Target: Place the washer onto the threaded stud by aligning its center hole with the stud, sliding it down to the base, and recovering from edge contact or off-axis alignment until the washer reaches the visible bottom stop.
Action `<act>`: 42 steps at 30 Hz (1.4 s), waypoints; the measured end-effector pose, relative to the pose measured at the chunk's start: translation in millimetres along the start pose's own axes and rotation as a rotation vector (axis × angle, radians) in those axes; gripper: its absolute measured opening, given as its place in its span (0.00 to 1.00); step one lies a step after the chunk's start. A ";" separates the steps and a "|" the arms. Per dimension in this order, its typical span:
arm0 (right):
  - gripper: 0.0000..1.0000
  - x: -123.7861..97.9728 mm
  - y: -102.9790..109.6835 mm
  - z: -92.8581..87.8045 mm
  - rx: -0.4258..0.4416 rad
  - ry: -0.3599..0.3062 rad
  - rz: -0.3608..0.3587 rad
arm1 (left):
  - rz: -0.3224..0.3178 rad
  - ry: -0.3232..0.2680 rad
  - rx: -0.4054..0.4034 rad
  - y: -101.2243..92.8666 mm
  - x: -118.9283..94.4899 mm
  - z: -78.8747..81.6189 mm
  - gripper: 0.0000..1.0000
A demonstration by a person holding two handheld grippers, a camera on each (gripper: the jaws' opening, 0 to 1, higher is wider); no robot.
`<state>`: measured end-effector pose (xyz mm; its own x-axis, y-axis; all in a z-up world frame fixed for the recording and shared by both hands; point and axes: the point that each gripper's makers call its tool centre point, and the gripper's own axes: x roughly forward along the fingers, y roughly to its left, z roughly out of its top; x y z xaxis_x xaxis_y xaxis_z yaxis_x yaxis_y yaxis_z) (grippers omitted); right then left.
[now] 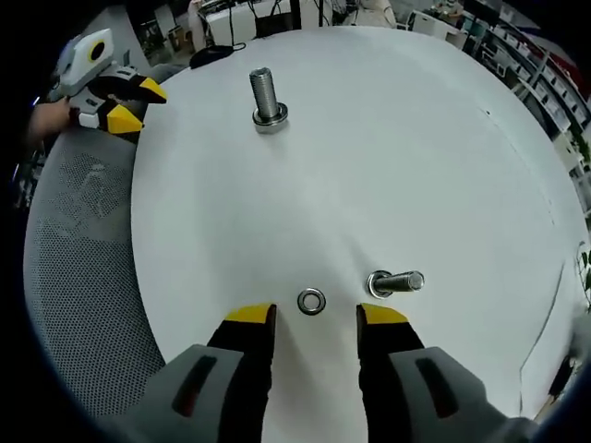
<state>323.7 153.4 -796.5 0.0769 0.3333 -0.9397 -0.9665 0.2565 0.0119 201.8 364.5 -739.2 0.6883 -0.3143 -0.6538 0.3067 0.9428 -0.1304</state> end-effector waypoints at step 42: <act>0.15 8.1 3.3 3.7 -0.191 0.357 0.020 | 0.000 -0.020 -0.015 2.6 -0.9 2.7 0.26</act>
<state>322.1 160.3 -802.8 0.0001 -0.0080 -1.0000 -0.9976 0.0690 -0.0007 203.7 366.9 -736.9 0.7010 -0.3166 -0.6390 0.2974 0.9442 -0.1415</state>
